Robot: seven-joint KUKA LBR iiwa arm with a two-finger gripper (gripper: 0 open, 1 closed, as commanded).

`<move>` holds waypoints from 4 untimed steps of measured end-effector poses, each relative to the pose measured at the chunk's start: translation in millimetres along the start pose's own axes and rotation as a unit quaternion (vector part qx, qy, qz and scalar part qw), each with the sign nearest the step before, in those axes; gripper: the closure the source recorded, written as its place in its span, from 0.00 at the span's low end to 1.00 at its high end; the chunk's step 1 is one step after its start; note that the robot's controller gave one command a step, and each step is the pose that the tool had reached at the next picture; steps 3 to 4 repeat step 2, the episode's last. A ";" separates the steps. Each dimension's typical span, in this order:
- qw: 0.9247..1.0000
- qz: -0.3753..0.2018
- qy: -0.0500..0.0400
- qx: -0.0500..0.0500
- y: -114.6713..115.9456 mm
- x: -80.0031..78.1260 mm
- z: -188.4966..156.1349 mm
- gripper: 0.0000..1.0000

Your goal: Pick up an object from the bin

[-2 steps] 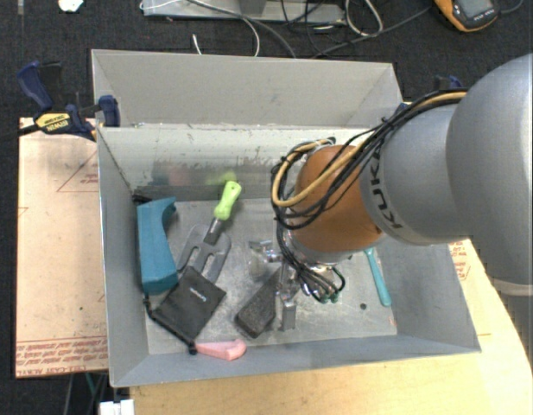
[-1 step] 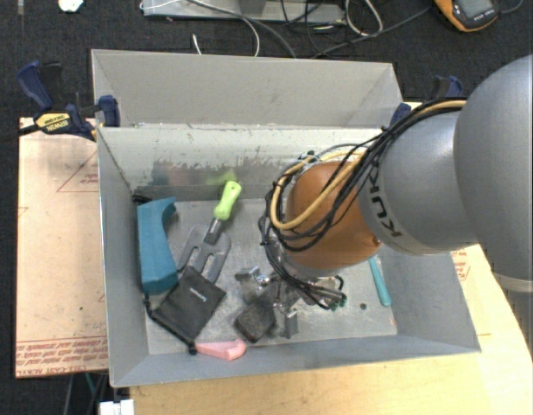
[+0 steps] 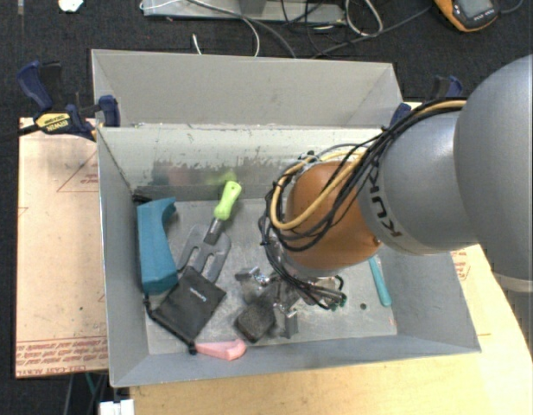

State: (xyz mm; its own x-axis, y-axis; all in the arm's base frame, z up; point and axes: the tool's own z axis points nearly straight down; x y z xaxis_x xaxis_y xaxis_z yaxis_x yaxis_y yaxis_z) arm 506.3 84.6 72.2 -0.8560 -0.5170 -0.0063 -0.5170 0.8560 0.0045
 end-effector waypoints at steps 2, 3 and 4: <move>1.000 0.008 0.004 -0.002 0.9 2.0 -126.1 1.00; 1.000 0.008 0.004 -0.002 0.9 2.0 -126.1 1.00; 1.000 0.008 0.004 -0.002 0.9 2.0 -126.1 1.00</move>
Offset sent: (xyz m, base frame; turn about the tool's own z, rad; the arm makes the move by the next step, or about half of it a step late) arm 0.0008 -0.0016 0.1566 0.0188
